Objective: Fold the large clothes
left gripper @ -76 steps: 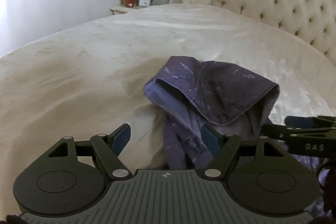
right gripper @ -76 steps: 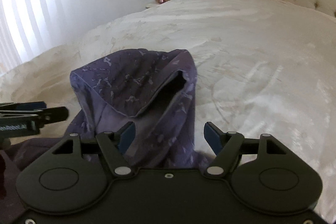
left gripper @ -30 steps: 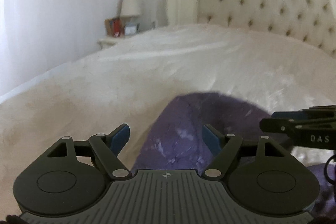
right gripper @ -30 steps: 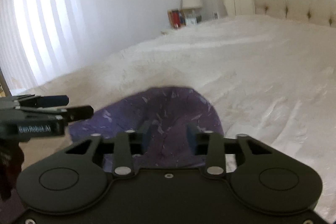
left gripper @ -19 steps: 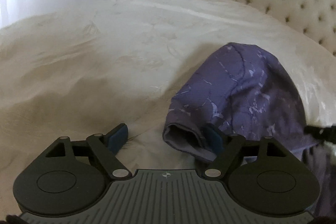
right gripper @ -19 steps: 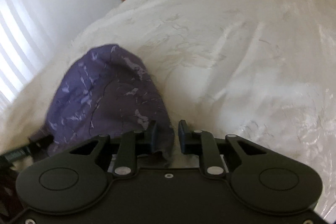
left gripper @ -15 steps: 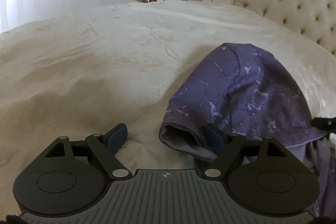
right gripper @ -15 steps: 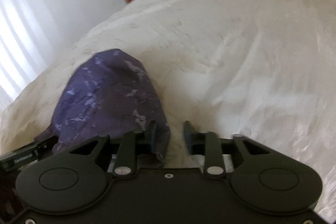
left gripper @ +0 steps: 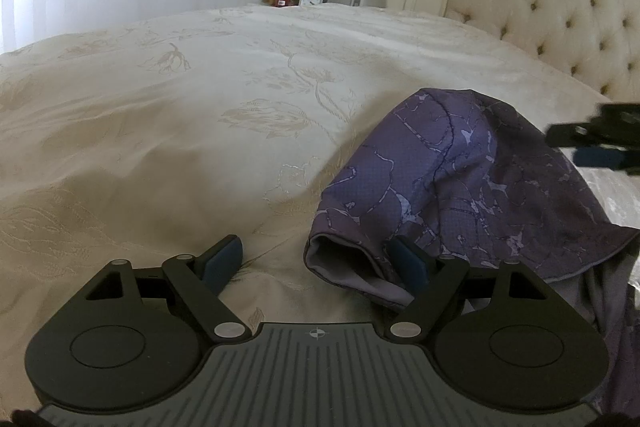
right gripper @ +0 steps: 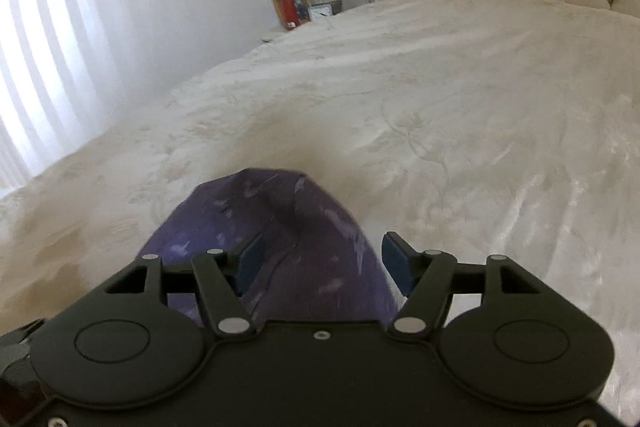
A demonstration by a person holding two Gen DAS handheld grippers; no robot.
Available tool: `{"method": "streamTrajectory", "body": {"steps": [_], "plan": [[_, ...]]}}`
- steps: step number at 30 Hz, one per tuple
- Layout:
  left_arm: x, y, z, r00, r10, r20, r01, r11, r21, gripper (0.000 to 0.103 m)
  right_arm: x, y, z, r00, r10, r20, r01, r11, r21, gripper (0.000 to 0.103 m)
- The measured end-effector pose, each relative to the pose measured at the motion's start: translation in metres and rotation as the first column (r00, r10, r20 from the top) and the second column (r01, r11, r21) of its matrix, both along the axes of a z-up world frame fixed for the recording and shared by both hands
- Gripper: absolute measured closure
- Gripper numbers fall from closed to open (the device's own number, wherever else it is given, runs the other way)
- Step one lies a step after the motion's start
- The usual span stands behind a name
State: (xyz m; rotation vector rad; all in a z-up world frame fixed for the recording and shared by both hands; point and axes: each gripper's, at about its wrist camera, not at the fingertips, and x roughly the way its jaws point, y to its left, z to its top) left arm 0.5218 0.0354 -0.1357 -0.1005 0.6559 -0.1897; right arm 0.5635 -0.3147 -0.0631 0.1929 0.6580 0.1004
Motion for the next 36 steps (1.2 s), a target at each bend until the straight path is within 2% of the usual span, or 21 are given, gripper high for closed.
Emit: {"method": "streamTrajectory", "body": {"steps": [6,7,8,9,10,13,16,18,20,23,26,28,30,33,34,36], "plan": [[-0.002,0.002,0.0,1.0,0.0,0.004,0.0,1.0,-0.015,0.022,0.031,-0.002,-0.016,0.995,-0.073,-0.067,0.072,0.997,-0.015,0.033],[-0.002,0.002,0.0,1.0,0.0,0.005,0.0,1.0,-0.014,0.022,0.032,-0.004,-0.019,0.995,-0.07,-0.077,0.069,0.998,-0.005,0.042],[-0.002,0.002,0.0,1.0,-0.001,0.005,0.001,1.0,-0.011,0.022,0.033,-0.004,-0.022,0.994,-0.063,-0.088,0.064,0.998,0.009,0.073],[-0.003,0.001,0.001,1.0,-0.001,0.006,0.001,1.0,-0.006,0.022,0.033,-0.005,-0.023,0.994,-0.057,-0.096,0.06,0.998,0.024,0.089],[-0.003,0.0,0.001,1.0,-0.003,0.004,0.003,1.0,0.002,0.021,0.03,-0.005,-0.02,0.995,-0.052,-0.085,0.055,0.998,0.031,0.092],[0.0,-0.003,0.005,1.0,-0.018,-0.016,0.018,1.0,0.024,0.021,0.006,-0.001,0.002,0.999,-0.006,0.035,0.006,1.0,0.0,0.094],[-0.003,-0.011,0.018,0.999,-0.037,-0.032,0.041,0.992,0.116,0.021,-0.024,-0.001,0.029,0.987,0.058,0.147,-0.057,0.998,-0.01,0.094],[-0.014,-0.018,0.029,0.998,-0.054,-0.015,0.056,0.978,0.2,0.022,-0.052,-0.001,0.049,0.967,0.118,0.225,-0.111,0.993,-0.043,0.094],[-0.029,-0.021,0.04,0.996,-0.085,-0.008,0.084,0.964,0.251,0.022,-0.085,0.001,0.066,0.936,0.196,0.294,-0.177,0.98,-0.09,0.094],[-0.06,-0.015,0.056,0.993,-0.122,0.007,0.116,0.96,0.256,0.022,-0.133,0.003,0.085,0.887,0.282,0.365,-0.245,0.959,-0.144,0.094],[-0.092,0.002,0.071,0.989,-0.151,0.001,0.148,0.968,0.202,0.022,-0.177,0.003,0.094,0.849,0.352,0.393,-0.301,0.935,-0.188,0.094],[-0.114,0.017,0.081,0.986,-0.168,-0.004,0.167,0.977,0.132,0.022,-0.207,0.005,0.096,0.828,0.401,0.391,-0.342,0.915,-0.214,0.094],[-0.133,0.035,0.09,0.981,-0.193,-0.017,0.194,0.98,0.043,0.022,-0.232,0.009,0.095,0.815,0.449,0.368,-0.38,0.892,-0.247,0.094],[-0.159,0.061,0.099,0.971,-0.233,-0.048,0.226,0.967,-0.116,0.021,-0.265,0.019,0.086,0.796,0.519,0.311,-0.441,0.849,-0.29,0.094],[-0.167,0.07,0.102,0.969,-0.241,-0.056,0.228,0.959,-0.17,0.018,-0.274,0.023,0.081,0.791,0.541,0.287,-0.461,0.835,-0.301,0.094],[-0.18,0.084,0.105,0.967,-0.246,-0.068,0.221,0.941,-0.257,0.004,-0.293,0.032,0.067,0.783,0.578,0.23,-0.504,0.806,-0.31,0.094]]}}
